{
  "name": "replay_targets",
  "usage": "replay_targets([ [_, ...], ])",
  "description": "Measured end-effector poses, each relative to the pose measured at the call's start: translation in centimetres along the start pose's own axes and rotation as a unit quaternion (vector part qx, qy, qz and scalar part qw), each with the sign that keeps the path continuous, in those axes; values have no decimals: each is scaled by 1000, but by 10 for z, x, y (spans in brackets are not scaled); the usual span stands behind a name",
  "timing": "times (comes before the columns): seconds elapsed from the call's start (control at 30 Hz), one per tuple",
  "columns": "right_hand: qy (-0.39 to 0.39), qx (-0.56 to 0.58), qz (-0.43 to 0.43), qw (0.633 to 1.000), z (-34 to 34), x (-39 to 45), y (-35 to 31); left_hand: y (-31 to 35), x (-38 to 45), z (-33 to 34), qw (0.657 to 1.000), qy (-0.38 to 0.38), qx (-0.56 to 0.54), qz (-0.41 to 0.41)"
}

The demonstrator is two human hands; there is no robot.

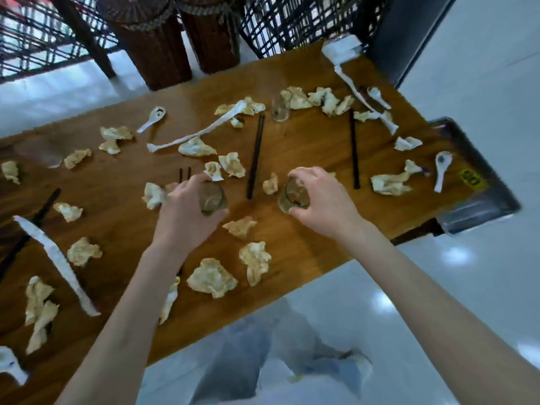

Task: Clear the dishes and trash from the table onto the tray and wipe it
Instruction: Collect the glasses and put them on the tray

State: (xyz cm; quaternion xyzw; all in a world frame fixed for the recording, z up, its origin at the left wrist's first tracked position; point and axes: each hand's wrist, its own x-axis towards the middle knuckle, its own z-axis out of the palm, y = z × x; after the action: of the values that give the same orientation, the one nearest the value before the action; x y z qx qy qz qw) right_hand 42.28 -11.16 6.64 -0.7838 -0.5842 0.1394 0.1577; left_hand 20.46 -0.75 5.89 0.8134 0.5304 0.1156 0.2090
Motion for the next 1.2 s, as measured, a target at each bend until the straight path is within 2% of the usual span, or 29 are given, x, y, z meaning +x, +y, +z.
replay_targets([
  [0.37,27,1,98,995,-107,-143,209,229,-56,103,992,-27,-31,122],
  [0.7,56,29,172,983,-167,-236,371,390,-103,207,985,-43,-56,158],
  [1.0,81,51,205,974,-200,-238,491,494,-81,273,978,-54,-94,175],
  [1.2,68,60,195,976,-224,-207,562,558,-40,319,981,-60,-121,137],
])
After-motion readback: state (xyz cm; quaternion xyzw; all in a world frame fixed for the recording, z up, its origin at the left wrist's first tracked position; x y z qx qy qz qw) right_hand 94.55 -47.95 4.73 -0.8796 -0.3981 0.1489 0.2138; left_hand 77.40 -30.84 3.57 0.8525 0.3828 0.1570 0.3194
